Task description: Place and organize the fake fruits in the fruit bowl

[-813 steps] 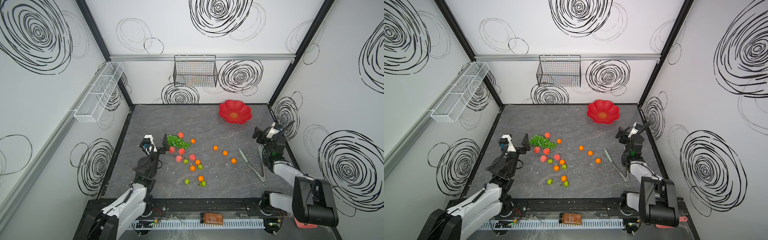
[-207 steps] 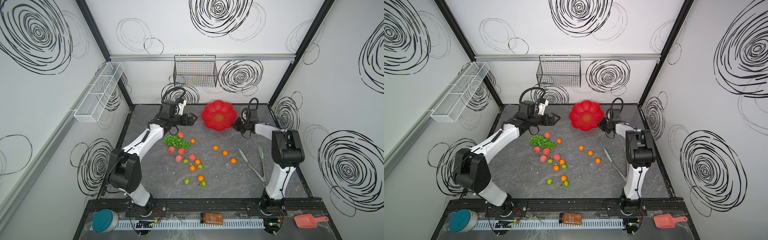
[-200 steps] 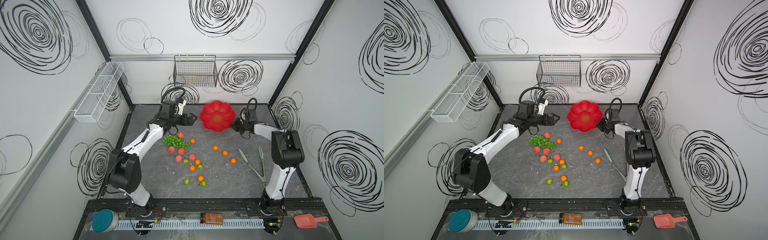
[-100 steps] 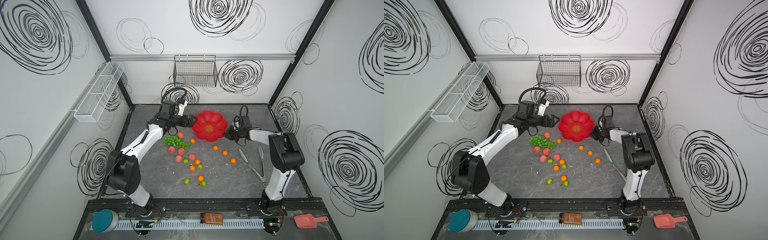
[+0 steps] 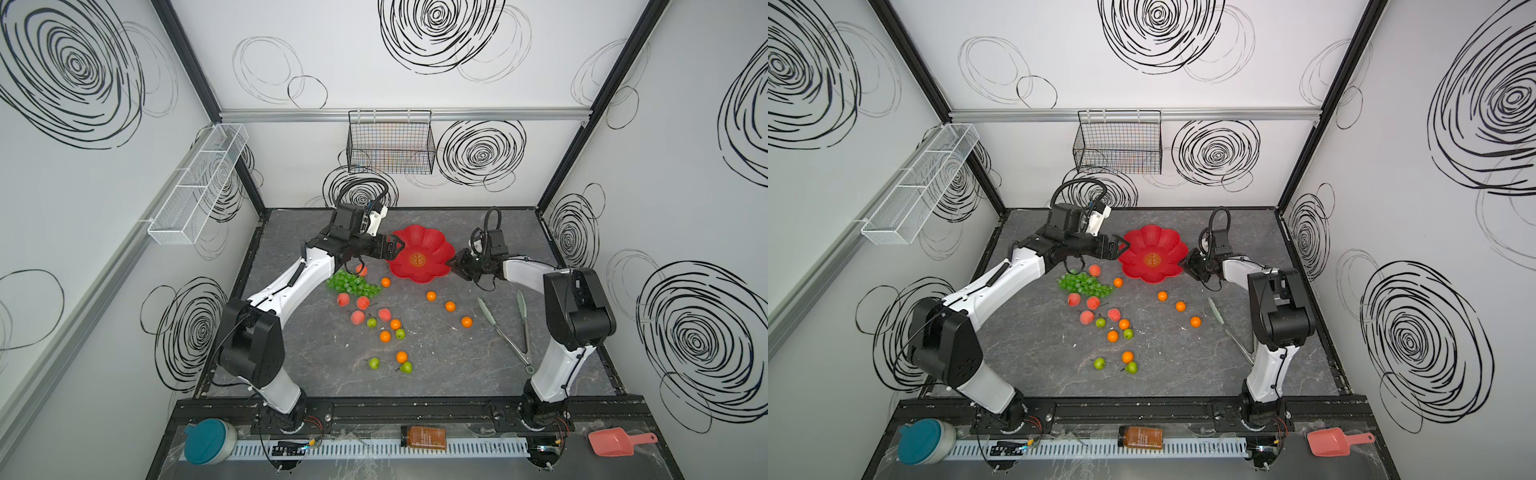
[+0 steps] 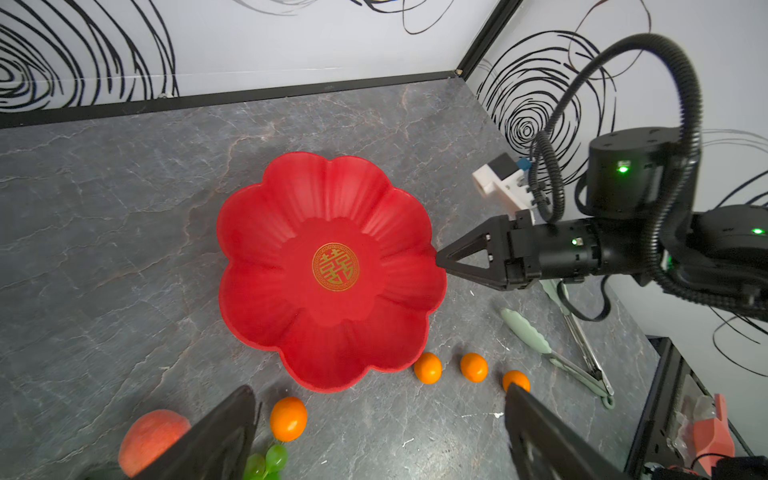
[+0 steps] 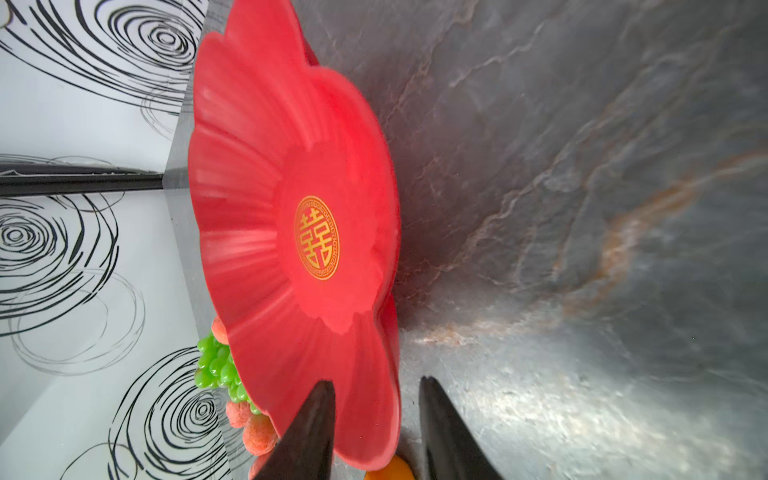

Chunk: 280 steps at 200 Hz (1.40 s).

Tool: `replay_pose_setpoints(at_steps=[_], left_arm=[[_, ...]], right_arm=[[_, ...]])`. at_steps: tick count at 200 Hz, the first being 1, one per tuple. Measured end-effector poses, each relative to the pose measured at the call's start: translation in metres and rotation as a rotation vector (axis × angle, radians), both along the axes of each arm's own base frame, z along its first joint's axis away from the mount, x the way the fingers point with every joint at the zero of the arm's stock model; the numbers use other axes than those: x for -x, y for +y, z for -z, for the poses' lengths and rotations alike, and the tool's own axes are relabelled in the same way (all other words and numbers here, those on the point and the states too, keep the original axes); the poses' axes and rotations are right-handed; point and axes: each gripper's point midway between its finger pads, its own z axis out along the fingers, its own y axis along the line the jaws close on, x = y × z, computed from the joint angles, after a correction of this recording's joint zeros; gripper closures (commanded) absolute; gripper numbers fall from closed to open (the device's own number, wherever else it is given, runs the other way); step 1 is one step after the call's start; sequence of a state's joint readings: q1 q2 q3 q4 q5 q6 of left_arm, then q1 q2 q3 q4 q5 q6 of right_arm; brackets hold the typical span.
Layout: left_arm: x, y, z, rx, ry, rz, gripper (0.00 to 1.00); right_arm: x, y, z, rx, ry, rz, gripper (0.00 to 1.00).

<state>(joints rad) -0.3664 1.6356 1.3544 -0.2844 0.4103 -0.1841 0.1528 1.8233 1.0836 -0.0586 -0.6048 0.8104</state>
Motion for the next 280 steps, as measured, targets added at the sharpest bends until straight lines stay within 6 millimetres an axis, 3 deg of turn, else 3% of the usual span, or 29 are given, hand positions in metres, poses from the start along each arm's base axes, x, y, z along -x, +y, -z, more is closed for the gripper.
replay_pose_setpoints(at_steps=[51, 71, 94, 131, 137, 175, 202, 248, 280], left_arm=[[-0.017, 0.028, 0.003, -0.026, 0.002, -0.126, 0.04], [-0.027, 0.049, 0.001, -0.017, 0.008, -0.21, 0.04], [-0.03, 0.073, -0.005, 0.006, 0.005, -0.319, 0.04], [-0.006, 0.119, -0.001, 0.082, 0.036, -0.484, 0.03], [-0.002, 0.129, 0.005, 0.09, 0.053, -0.516, 0.0], [0.016, 0.202, 0.062, 0.122, 0.201, -0.736, 0.12], [0.034, 0.237, 0.099, 0.156, 0.31, -0.847, 0.2], [0.034, 0.245, 0.118, 0.246, 0.401, -0.887, 0.4], [0.031, 0.245, 0.132, 0.276, 0.464, -0.912, 0.48]], right_arm=[[0.003, -0.021, -0.038, 0.142, -0.132, 0.053, 0.55], [0.006, -0.016, -0.056, 0.204, -0.204, 0.032, 0.55], [0.016, 0.011, -0.076, 0.273, -0.301, -0.05, 0.55], [0.042, 0.066, -0.096, 0.358, -0.436, -0.208, 0.56], [0.046, 0.074, -0.098, 0.366, -0.452, -0.232, 0.56], [0.074, 0.123, -0.107, 0.417, -0.552, -0.385, 0.56], [0.091, 0.156, -0.125, 0.441, -0.648, -0.466, 0.56], [0.113, 0.212, -0.167, 0.433, -0.802, -0.547, 0.56], [0.118, 0.23, -0.178, 0.449, -0.845, -0.563, 0.57]])
